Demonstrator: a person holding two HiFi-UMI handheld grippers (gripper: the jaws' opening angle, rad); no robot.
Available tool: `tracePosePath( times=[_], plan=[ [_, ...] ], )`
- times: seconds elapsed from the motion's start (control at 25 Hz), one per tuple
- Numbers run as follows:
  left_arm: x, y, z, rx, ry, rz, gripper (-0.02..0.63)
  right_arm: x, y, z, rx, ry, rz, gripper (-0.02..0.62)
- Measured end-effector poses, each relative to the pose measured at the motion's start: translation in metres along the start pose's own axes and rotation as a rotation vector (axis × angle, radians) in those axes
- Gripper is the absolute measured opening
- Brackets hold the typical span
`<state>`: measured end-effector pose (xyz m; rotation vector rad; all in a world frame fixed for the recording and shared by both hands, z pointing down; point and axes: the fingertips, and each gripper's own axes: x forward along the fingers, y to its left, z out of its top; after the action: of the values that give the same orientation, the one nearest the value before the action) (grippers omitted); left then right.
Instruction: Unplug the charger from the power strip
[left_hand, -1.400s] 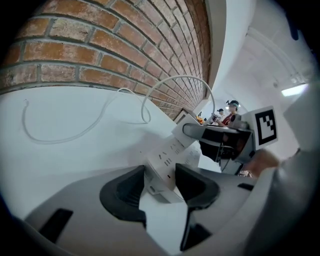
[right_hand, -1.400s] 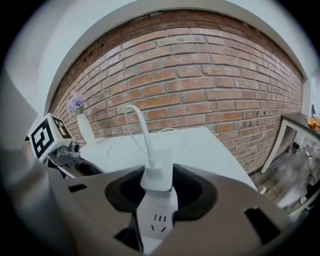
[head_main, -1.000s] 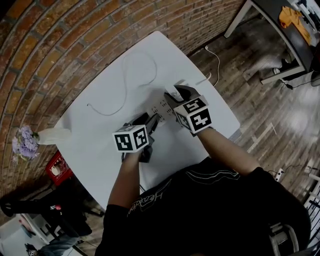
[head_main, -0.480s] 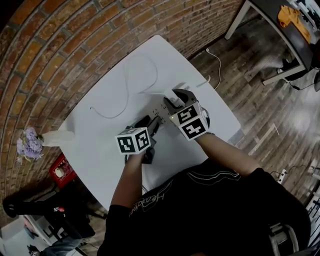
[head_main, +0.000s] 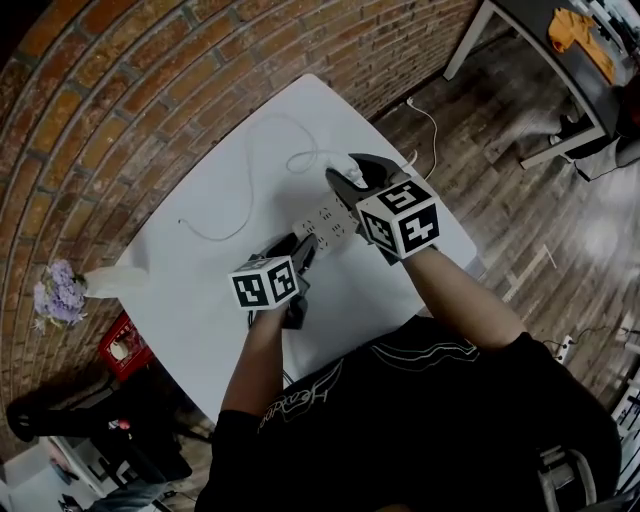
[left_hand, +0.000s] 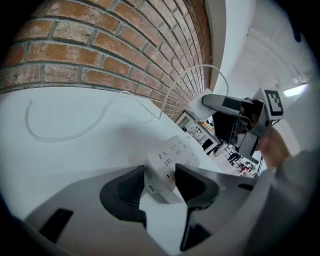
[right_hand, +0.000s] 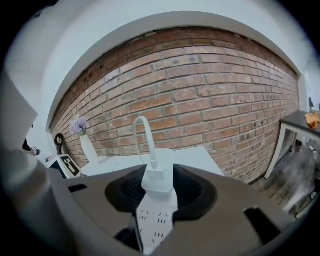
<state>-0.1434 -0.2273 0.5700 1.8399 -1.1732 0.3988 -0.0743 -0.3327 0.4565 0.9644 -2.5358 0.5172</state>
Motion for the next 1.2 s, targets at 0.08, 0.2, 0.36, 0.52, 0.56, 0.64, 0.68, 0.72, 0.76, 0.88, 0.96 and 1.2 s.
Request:
tracePosePath(
  times=[0.08, 0.2, 0.36, 0.52, 0.56, 0.64, 0.68, 0.72, 0.76, 0.88, 0.96, 1.2],
  plan=[
    [0.000, 0.000, 0.000, -0.006, 0.000, -0.002, 0.193, -0.005, -0.003, -0.004, 0.045, 0.012, 0.020, 0.118],
    [0.000, 0.001, -0.001, -0.071, 0.006, -0.019, 0.195, -0.014, -0.005, -0.011, 0.155, 0.003, 0.068, 0.118],
    [-0.013, 0.004, 0.000, -0.188, -0.022, -0.030, 0.173, -0.029, -0.003, -0.010, 0.267, -0.032, 0.116, 0.118],
    [-0.039, -0.009, 0.012, -0.213, -0.115, -0.068, 0.169, -0.049, 0.002, -0.006, 0.337, -0.077, 0.139, 0.119],
    [-0.047, -0.015, 0.016, -0.203, -0.140, -0.086, 0.159, -0.054, 0.006, -0.005, 0.337, -0.084, 0.144, 0.120],
    [-0.065, -0.030, 0.023, -0.178, -0.189, -0.127, 0.137, -0.065, 0.013, -0.004, 0.320, -0.096, 0.153, 0.118],
    [-0.075, -0.040, 0.026, -0.170, -0.212, -0.151, 0.129, -0.072, 0.017, -0.003, 0.313, -0.103, 0.159, 0.118],
    [-0.085, -0.049, 0.029, -0.165, -0.232, -0.173, 0.114, -0.078, 0.021, -0.002, 0.309, -0.112, 0.165, 0.118],
    [-0.096, -0.057, 0.030, -0.158, -0.250, -0.192, 0.104, -0.085, 0.025, 0.000, 0.310, -0.125, 0.172, 0.118],
    [-0.128, -0.080, 0.034, -0.130, -0.304, -0.235, 0.086, -0.108, 0.038, 0.009, 0.317, -0.168, 0.195, 0.120],
    [-0.150, -0.098, 0.035, -0.094, -0.340, -0.264, 0.071, -0.126, 0.049, 0.015, 0.313, -0.196, 0.213, 0.120],
    [-0.208, -0.146, 0.028, 0.054, -0.408, -0.308, 0.050, -0.179, 0.086, 0.017, 0.256, -0.251, 0.260, 0.119]
  ],
)
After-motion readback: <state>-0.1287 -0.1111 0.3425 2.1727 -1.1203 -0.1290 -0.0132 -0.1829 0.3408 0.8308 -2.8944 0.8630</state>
